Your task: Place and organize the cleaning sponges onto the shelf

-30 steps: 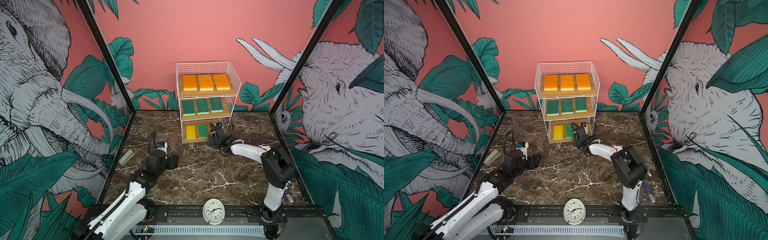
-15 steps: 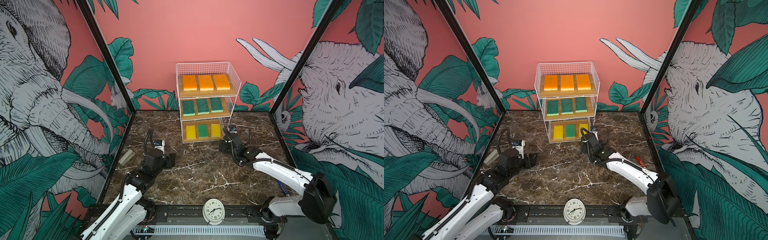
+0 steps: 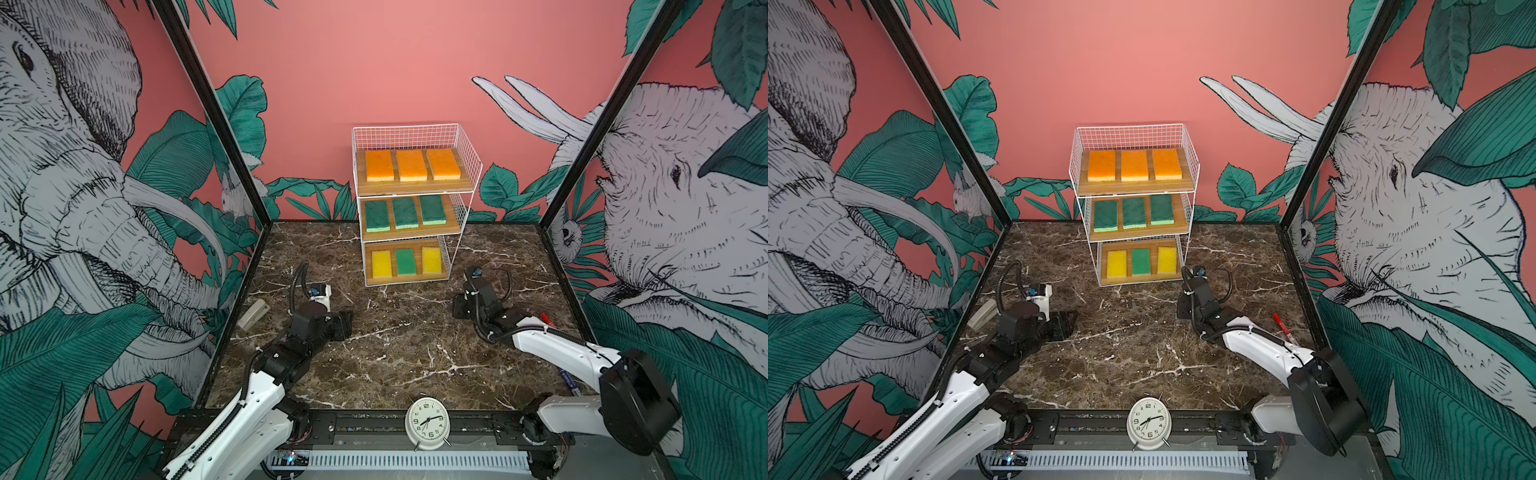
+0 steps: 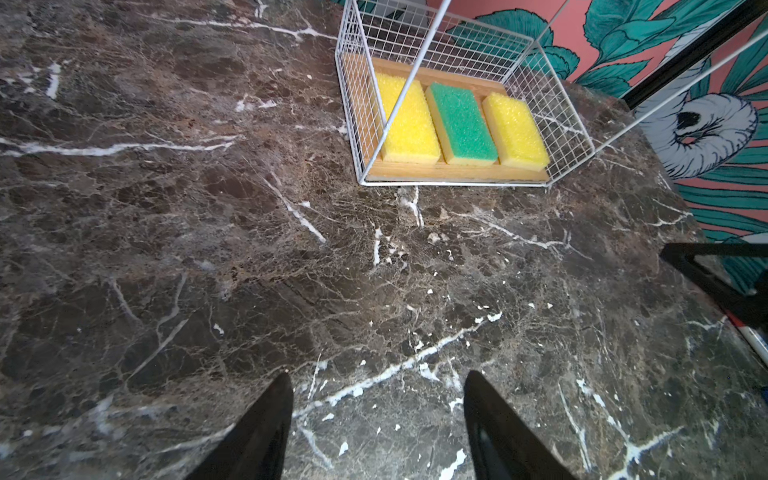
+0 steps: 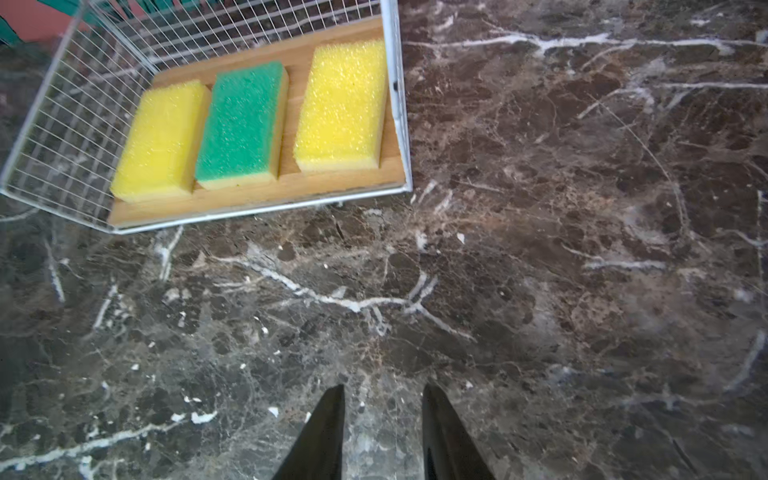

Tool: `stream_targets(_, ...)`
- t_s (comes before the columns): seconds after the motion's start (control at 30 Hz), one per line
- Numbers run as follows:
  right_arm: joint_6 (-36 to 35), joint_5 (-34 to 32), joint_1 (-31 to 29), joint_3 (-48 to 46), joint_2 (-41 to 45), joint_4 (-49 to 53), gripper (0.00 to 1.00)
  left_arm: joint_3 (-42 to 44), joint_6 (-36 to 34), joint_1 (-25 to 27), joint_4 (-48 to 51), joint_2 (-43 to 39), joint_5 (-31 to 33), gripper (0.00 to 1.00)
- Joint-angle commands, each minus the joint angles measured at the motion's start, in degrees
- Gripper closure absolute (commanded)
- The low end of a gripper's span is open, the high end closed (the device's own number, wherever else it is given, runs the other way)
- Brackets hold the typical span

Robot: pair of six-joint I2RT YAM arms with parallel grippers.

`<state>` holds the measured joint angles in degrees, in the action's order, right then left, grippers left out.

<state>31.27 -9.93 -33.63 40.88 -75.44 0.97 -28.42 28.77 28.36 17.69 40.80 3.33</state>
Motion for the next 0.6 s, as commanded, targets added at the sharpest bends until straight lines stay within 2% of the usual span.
stream_targets(0.0,-0.7,4.2,0.4,1.0,-2.1,-6.2,0.71,1.2,0.5,0.2,-3.7,1.5,-1.4,0.34)
stream_targets(0.23,0.7,6.5,0.8,0.3,-4.7,-11.6,0.73,4.0,-1.7,0.3,-9.6,2.4,-1.9,0.36)
stream_targets(0.47,-3.9,2.9,2.6,-1.4,2.0,-8.3,0.73,2.8,-9.0,0.2,-11.5,4.7,0.0,0.35)
stream_targets(0.57,-4.6,2.8,5.0,-3.2,4.9,-7.5,0.73,2.2,-11.2,0.1,-13.1,6.2,3.8,0.31)
